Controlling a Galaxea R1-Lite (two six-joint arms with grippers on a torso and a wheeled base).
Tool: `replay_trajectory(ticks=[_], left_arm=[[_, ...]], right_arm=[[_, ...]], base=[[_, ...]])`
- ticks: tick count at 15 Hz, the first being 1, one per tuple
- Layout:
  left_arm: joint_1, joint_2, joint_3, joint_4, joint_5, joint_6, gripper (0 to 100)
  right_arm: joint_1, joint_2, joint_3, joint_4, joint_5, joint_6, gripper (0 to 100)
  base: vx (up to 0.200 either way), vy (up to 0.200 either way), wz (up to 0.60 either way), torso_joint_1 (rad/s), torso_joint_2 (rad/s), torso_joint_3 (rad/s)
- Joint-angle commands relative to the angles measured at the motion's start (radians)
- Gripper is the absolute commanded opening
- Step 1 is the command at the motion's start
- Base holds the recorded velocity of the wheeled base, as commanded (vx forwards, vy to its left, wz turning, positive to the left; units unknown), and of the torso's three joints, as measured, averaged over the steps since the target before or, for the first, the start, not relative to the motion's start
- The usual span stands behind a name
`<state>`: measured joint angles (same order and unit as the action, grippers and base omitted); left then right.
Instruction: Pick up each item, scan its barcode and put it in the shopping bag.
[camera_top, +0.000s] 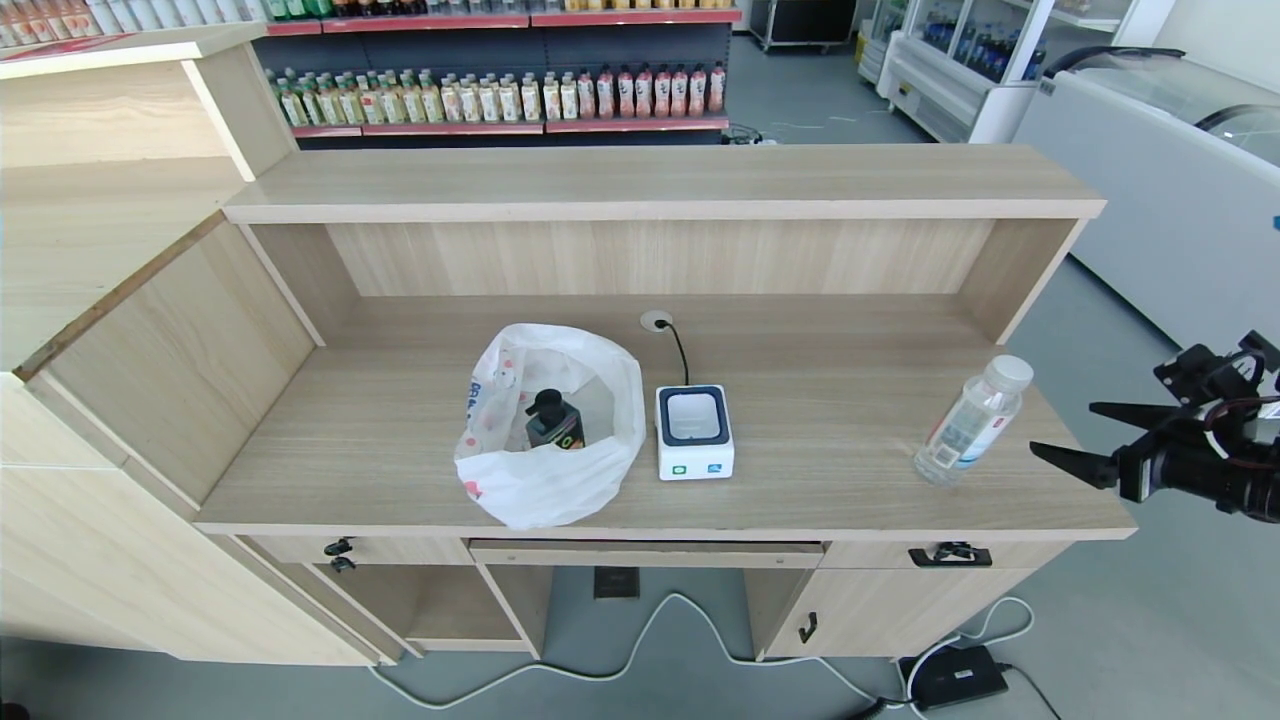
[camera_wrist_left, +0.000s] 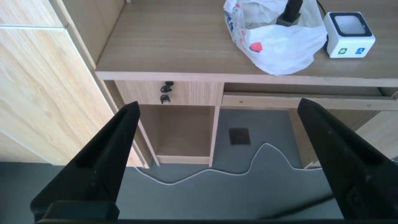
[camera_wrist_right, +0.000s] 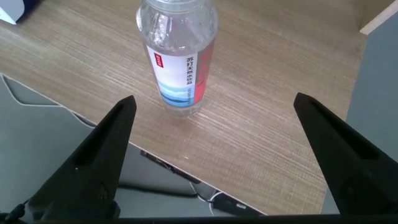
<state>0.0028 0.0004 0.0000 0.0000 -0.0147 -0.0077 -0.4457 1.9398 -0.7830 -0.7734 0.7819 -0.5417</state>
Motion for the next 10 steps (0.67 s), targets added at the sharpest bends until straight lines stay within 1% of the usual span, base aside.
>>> replay_trajectory(ticks=[1, 10], left_arm=[[0.000, 0.000, 0.000, 0.000, 0.001, 0.000, 100], [0.000, 0.000, 0.000, 0.000, 0.001, 0.000, 100]], right_arm=[[0.010, 0.018, -0.013, -0.001, 0.000, 0.000, 100], [0.064, 0.085, -0.055, -0.029, 0.002, 0.000, 100]], base=[[0.000, 0.000, 0.00, 0.000, 0.00, 0.000], [0.000, 0.000, 0.00, 0.000, 0.00, 0.000]])
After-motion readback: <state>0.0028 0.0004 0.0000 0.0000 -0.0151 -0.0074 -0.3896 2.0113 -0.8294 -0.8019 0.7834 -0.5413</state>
